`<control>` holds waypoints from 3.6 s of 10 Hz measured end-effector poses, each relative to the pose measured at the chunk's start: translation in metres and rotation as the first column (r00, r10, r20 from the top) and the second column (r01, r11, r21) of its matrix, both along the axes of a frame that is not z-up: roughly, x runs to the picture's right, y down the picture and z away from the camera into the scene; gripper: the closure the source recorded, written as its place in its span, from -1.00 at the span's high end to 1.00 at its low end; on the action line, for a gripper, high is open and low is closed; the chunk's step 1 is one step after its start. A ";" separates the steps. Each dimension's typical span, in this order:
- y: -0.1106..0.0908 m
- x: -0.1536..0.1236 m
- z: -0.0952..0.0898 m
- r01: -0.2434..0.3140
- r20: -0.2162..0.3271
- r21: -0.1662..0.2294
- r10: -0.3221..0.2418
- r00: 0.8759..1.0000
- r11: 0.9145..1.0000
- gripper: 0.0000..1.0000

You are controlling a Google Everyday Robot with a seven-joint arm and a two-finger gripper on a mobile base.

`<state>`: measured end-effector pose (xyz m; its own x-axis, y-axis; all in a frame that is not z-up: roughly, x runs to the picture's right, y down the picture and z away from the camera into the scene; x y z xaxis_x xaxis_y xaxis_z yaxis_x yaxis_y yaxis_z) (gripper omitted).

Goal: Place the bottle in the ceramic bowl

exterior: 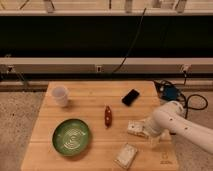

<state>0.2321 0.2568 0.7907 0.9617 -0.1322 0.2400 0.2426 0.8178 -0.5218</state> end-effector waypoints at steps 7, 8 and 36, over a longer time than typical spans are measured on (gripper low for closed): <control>0.004 -0.009 -0.004 0.013 0.018 -0.004 -0.013 1.000 1.000 -0.16; 0.005 -0.010 -0.005 0.016 0.020 -0.004 -0.016 1.000 1.000 -0.18; -0.052 -0.231 -0.087 0.360 0.168 0.060 -0.364 0.916 0.931 -0.97</control>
